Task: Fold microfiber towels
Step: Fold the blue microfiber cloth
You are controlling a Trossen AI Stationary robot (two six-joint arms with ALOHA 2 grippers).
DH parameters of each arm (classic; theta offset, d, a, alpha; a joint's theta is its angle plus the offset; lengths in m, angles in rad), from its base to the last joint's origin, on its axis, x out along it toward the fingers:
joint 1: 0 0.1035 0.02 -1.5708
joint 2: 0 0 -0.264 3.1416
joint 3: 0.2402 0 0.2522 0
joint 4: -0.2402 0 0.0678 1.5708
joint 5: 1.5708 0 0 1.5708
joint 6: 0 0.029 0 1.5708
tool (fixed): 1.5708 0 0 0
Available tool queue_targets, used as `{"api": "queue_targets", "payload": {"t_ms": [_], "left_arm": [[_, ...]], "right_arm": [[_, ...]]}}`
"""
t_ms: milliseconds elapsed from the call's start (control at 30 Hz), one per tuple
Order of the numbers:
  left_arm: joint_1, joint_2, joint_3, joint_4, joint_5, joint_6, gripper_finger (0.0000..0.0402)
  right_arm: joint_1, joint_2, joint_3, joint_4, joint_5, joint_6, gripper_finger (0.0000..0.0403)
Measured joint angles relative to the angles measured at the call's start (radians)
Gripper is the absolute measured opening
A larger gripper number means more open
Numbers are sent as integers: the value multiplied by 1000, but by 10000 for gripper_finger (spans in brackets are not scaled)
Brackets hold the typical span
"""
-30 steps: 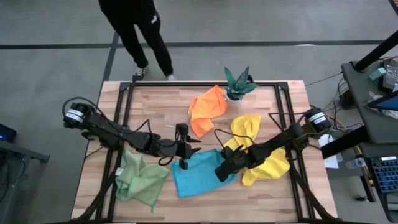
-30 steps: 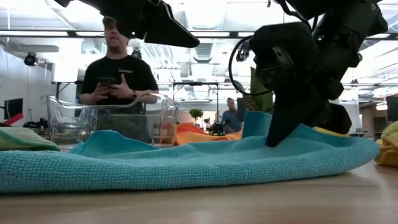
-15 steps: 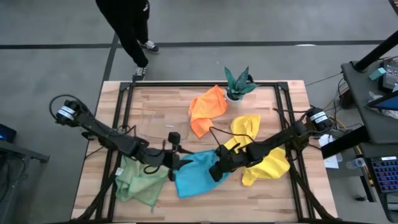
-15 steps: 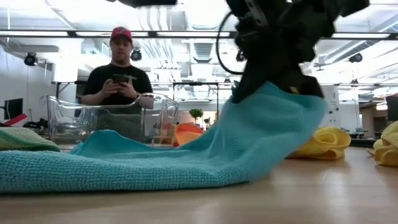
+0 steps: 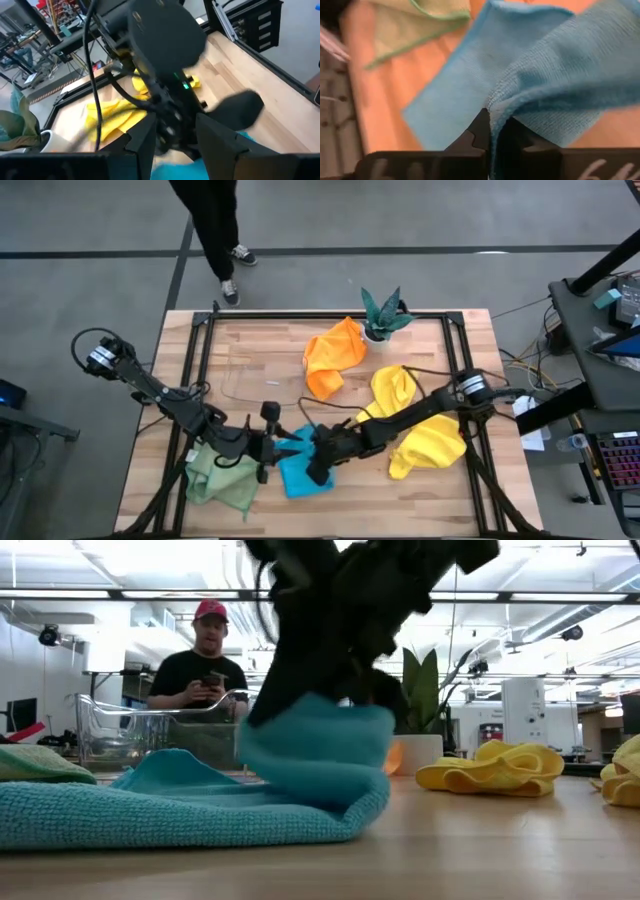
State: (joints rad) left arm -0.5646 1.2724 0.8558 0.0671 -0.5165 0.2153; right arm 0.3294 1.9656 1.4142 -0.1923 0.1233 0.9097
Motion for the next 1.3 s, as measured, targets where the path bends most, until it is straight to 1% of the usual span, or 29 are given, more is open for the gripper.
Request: {"api": "queue_targets", "payload": {"t_ms": [100,167,300,433,567,667,800,1000,1200,1300], "left_arm": [[0,0,0,-2,-16,0,125],[0,0,0,-3,-17,0,125],[0,0,0,-2,-17,0,125],[-2,-2,0,4,-16,0,125],[-2,-3,0,3,-17,0,125],[-2,-4,1,9,-14,0,125],[-2,-3,2,8,-12,1,125],[-2,0,1,6,-17,0,125],[4,4,0,-3,-35,-8,125],[2,3,-1,-3,-42,-27,125]], "right_arm": [[-8,58,81,-103,0,-26,23],[-15,89,127,-147,0,-34,41],[-20,127,191,-155,-1,-89,93],[-18,126,222,-157,-8,-130,146],[-18,123,239,-170,-44,-206,190],[-13,121,257,-172,-94,-270,211],[-10,119,284,-215,-109,-298,227],[-11,109,317,-387,-105,-310,230],[-11,55,320,-470,-96,-329,229],[-3,14,320,-550,-73,-348,227]]}}
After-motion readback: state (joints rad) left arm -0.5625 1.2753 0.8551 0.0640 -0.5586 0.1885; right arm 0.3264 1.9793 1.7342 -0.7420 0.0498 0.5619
